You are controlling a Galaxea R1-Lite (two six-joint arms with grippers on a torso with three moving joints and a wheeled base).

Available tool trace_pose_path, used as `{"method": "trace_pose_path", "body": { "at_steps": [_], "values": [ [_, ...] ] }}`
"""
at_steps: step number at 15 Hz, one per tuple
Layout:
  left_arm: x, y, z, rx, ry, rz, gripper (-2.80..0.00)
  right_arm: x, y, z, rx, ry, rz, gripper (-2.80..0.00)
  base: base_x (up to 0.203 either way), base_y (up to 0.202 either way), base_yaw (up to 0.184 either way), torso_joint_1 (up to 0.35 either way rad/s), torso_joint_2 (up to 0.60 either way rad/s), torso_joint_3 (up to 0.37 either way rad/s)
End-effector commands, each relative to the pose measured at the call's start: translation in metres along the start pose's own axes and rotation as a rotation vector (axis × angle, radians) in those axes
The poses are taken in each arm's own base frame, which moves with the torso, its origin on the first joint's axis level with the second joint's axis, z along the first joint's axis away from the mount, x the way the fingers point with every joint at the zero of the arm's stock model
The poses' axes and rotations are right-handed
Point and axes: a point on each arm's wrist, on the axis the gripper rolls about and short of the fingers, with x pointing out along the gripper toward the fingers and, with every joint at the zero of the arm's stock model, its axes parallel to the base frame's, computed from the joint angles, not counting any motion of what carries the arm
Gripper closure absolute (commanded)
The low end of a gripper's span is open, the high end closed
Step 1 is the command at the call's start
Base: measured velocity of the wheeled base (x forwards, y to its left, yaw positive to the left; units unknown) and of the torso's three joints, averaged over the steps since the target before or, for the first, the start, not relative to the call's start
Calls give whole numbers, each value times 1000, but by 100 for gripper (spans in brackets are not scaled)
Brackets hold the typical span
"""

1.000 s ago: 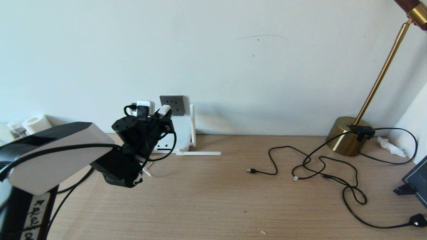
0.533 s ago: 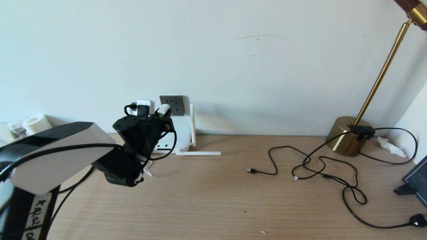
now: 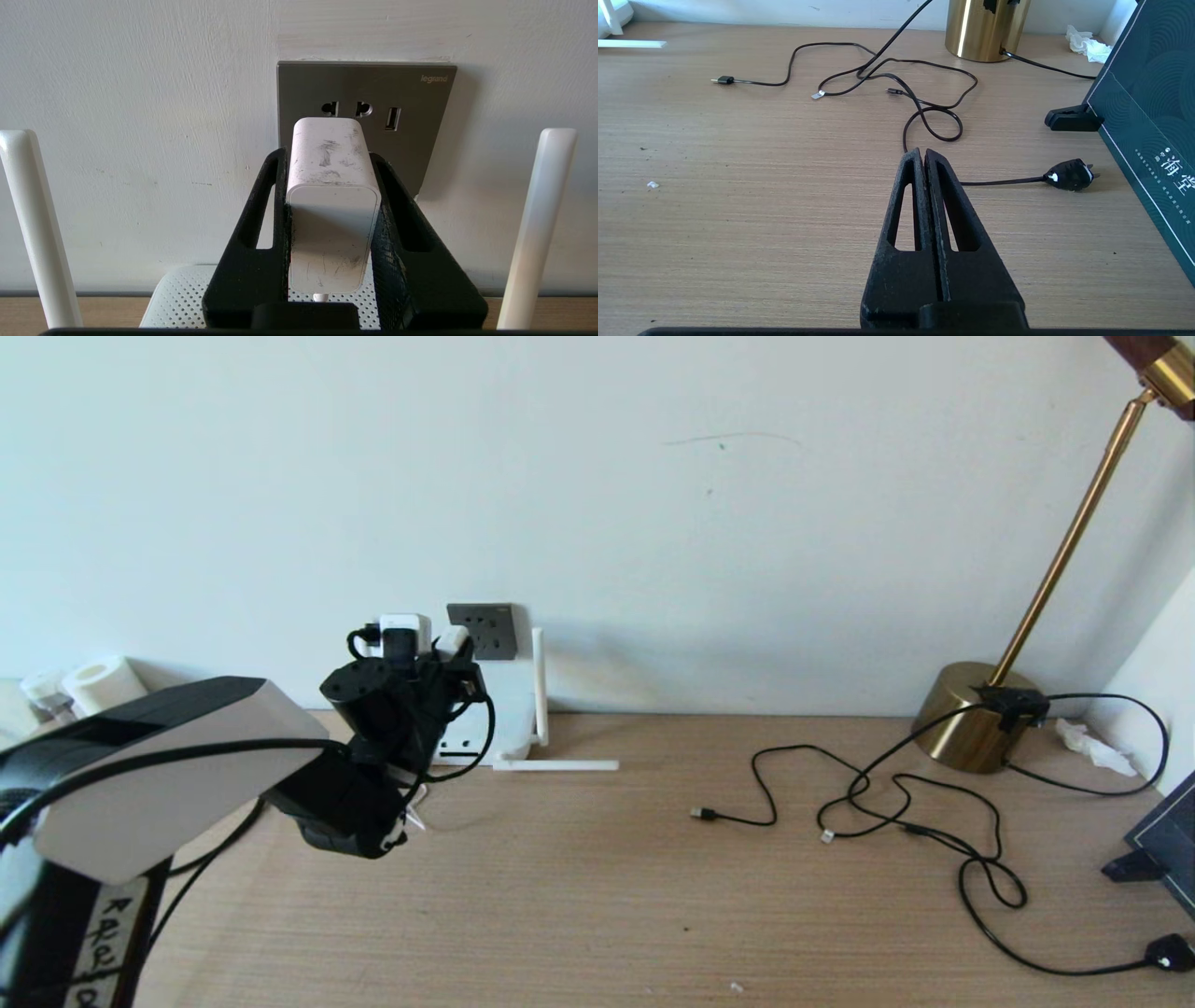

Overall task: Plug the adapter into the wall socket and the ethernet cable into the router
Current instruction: Plug plug into socket

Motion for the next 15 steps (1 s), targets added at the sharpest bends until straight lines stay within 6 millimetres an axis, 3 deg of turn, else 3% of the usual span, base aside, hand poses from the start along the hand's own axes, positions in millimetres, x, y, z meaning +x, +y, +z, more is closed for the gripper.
{"method": "trace_pose_path", "body": {
  "at_steps": [1,9,15],
  "values": [
    [0,-1,1,-2,-8,6,0,0,0,0,0,-1,-1,0,0,0,0,0,0,0],
    [3,-1,-2,-15,-12,30,0,0,0,0,0,-1,-1,0,0,0,0,0,0,0],
    [5,-14,-5,-24,-15,10,0,0,0,0,0,-1,-1,0,0,0,0,0,0,0]
  ]
}}
